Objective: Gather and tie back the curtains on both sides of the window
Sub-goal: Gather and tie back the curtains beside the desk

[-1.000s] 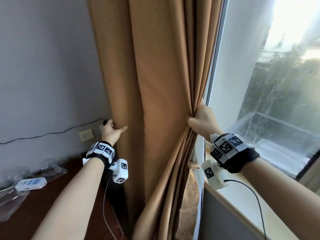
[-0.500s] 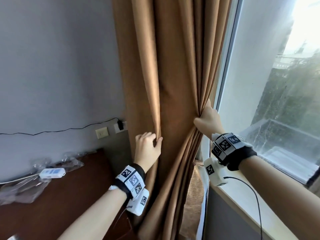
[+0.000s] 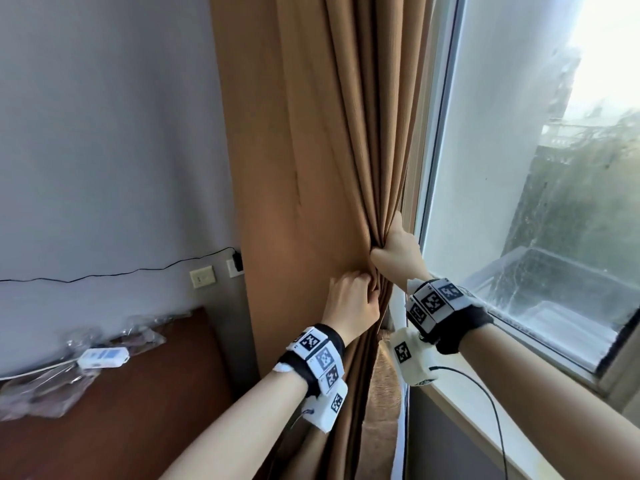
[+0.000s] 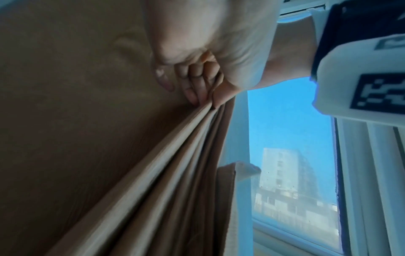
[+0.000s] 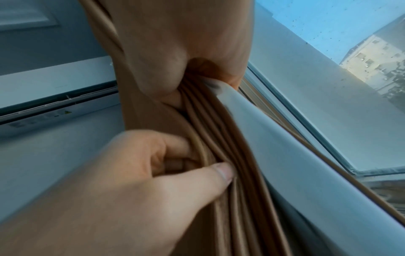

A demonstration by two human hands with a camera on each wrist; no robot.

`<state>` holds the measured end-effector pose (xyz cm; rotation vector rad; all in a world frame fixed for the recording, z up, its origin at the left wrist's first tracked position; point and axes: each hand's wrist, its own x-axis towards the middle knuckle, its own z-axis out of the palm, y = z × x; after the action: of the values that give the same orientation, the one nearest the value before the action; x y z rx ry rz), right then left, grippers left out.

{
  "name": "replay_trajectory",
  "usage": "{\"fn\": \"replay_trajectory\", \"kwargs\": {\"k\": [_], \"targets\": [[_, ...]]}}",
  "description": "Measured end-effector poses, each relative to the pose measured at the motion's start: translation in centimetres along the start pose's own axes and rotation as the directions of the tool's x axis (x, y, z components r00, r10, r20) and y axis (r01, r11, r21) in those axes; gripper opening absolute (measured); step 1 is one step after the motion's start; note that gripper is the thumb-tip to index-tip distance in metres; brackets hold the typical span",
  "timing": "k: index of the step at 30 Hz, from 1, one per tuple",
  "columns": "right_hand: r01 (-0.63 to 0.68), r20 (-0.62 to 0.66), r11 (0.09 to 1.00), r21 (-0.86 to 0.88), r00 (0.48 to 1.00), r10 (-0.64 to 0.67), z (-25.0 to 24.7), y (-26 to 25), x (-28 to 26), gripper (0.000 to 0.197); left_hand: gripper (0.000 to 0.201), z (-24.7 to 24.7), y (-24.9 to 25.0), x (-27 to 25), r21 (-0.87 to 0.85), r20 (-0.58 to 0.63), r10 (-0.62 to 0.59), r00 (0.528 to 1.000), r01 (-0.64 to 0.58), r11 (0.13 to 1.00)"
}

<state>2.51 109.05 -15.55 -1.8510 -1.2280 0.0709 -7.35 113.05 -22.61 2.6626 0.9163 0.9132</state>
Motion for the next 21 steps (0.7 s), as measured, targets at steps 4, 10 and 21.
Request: {"fn": "replay_trajectory", "kwargs": {"k": [4, 10, 21], "targets": [[-0.044, 0.057, 0.995, 0.092, 0.998, 0.038, -1.0, 0.2, 0.0, 0.035, 0.014, -0.8, 0.0, 0.9, -0.019, 0.132, 0.02, 0.991, -0.018, 1.0], [0.007, 0.038, 1.0, 0.009, 0.999, -0.008, -0.3, 0.1, -0.2, 0.067, 0.024, -1.7, -1.0, 2.0, -0.088, 0.263, -0.021, 0.965, 0.046, 0.995], [0.052, -0.016, 0.999, 0.0, 0.999, -0.052, -0.2, 1.8, 0.8, 0.048, 0.041, -5.6, -19.0, 6.1, -0.213, 0.127, -0.451, 0.883, 0.469, 0.857]]}}
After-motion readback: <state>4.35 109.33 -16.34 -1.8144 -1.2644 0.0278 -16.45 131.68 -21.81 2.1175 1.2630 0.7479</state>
